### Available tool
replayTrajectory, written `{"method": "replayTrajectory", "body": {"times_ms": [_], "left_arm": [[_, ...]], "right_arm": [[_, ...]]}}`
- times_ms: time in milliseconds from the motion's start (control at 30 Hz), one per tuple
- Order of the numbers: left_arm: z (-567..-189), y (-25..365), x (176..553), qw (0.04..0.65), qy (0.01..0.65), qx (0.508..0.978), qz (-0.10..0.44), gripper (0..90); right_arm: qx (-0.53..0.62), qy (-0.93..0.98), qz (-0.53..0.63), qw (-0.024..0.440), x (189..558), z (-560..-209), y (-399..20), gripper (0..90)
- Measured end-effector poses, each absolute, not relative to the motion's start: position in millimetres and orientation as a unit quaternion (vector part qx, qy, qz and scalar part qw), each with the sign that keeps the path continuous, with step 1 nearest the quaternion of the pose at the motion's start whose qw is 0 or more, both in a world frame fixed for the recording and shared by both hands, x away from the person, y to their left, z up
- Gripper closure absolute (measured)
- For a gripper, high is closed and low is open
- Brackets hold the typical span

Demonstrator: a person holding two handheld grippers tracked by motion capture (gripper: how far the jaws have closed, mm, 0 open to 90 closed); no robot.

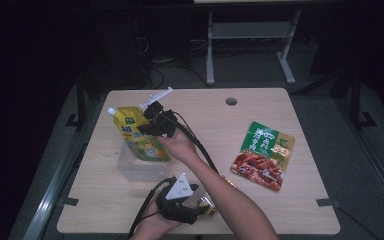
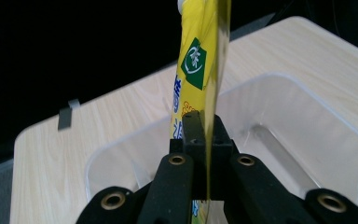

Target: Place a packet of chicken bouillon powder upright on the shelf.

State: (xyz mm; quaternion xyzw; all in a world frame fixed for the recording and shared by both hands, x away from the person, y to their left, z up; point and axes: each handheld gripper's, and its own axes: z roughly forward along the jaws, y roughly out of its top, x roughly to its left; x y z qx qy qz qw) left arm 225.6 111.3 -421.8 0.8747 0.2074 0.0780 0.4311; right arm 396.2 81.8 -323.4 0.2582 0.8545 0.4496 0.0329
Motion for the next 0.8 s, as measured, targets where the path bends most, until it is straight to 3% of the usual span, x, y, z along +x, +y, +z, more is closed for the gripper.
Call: {"method": "replayTrajectory", "body": {"times_ms": [600,733,800], "left_arm": [[-422.8,112.6,225.9,0.429,0.206,0.876,0.078,29.6],[-422.7,112.8,225.7,0.431,0.208,0.874,0.079,29.6],[-422.7,113.0,225.8,0.432,0.209,0.874,0.079,29.6]], "right_arm": [[0.285,0.833,0.473,0.032,395.0,-347.6,81.5,88.5],[0.271,0.841,0.466,0.048,392.1,-346.3,83.7,85.2],[0.27,0.846,0.458,0.051,392.8,-345.3,82.6,73.9]]}}
